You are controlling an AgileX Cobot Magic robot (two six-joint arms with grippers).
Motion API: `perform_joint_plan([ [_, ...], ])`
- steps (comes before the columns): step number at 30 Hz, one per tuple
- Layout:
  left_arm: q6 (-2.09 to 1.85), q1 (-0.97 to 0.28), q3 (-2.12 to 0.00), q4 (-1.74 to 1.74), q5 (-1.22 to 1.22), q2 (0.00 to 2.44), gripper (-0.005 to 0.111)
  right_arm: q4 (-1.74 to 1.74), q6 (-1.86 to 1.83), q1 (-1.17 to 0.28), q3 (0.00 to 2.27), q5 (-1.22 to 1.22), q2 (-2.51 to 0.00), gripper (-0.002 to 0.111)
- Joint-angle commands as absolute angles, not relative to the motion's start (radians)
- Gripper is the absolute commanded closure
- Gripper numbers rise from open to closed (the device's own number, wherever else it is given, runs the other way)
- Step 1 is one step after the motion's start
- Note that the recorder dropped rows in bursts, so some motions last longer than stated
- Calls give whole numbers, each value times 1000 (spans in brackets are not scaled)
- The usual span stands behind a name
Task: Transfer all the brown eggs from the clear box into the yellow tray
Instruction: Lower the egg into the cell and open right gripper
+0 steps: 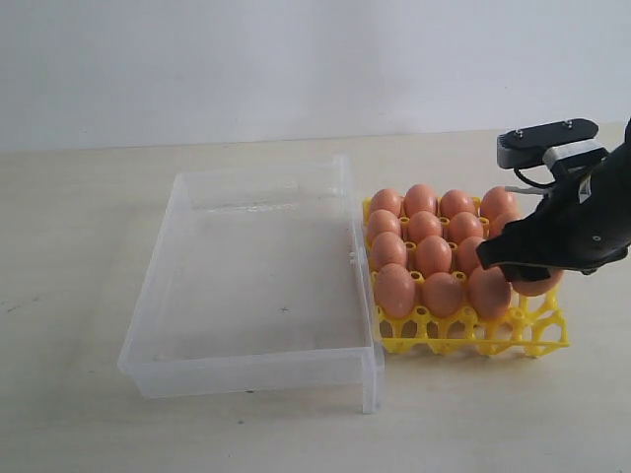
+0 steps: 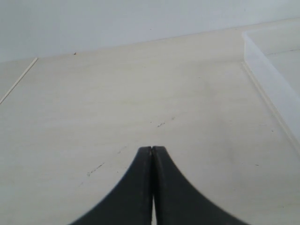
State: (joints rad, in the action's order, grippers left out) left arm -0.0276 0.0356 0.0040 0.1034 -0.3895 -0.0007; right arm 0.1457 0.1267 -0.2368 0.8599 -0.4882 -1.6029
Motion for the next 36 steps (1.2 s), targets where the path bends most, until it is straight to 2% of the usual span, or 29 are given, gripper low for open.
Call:
perform_joint_plan([
  [1, -23, 30, 0, 101, -380, 0, 107, 171, 139, -231, 855, -490, -1596, 108],
  [31, -23, 30, 0, 101, -380, 0, 107, 244, 212, -231, 796, -444, -1596, 108],
  [33, -23, 30, 0, 101, -380, 0, 107, 244, 222, -231, 796, -446, -1596, 106],
  [36, -23, 30, 0, 101, -380, 0, 107, 252, 230, -231, 796, -446, -1596, 95],
])
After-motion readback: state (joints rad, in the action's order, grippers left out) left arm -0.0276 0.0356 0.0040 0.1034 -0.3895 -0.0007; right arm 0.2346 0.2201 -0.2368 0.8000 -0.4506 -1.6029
